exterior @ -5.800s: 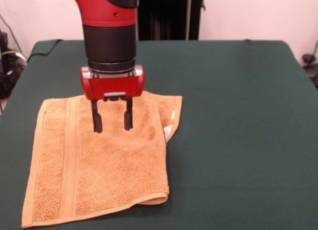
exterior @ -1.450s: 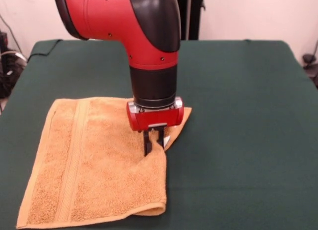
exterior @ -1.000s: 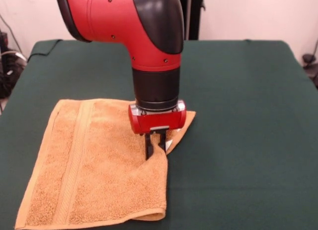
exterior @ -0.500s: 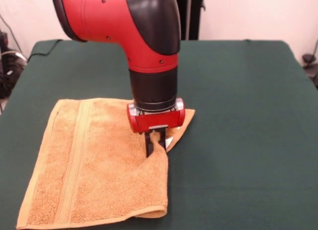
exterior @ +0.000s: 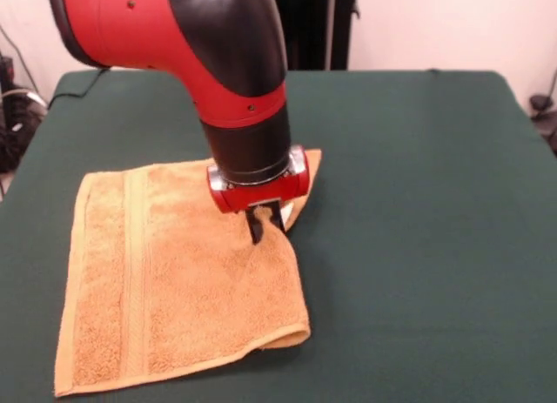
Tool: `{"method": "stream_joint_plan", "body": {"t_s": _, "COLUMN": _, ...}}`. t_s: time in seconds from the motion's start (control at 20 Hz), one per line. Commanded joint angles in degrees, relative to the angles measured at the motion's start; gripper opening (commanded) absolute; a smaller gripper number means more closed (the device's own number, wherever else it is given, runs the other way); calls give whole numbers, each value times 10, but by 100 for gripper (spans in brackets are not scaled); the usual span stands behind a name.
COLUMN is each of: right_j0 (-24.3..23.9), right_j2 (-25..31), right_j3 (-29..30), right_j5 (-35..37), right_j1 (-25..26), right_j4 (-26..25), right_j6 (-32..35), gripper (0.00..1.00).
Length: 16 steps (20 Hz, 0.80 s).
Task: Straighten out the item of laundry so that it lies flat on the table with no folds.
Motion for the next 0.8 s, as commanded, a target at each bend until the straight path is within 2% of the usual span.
{"method": "stream_joint_plan", "body": {"t_s": 0.05, "right_j0": 6, "right_j2": 40, "right_j3": -92, "right_j5": 244, "right_j1": 38, "right_j4": -1, "right_j6": 22, "gripper": 0}}
{"method": "stream_joint_plan", "body": {"t_s": 0.25, "right_j0": 9, "right_j2": 46, "right_j3": -171, "right_j5": 362, "right_j1": 74, "right_j4": -9, "right_j6": 17, "gripper": 0}}
{"method": "stream_joint_plan", "body": {"t_s": 0.4, "right_j0": 8, "right_j2": 53, "right_j3": -204, "right_j5": 409, "right_j1": 92, "right_j4": -11, "right_j6": 11, "gripper": 0}}
{"method": "stream_joint_plan", "body": {"t_s": 0.45, "right_j0": 8, "right_j2": 58, "right_j3": -235, "right_j5": 452, "right_j1": 109, "right_j4": -13, "right_j6": 6, "gripper": 0}}
{"method": "stream_joint_plan", "body": {"t_s": 0.8, "right_j0": 1, "right_j2": 69, "right_j3": -312, "right_j5": 555, "right_j1": 155, "right_j4": -16, "right_j6": -11, "gripper": 0}}
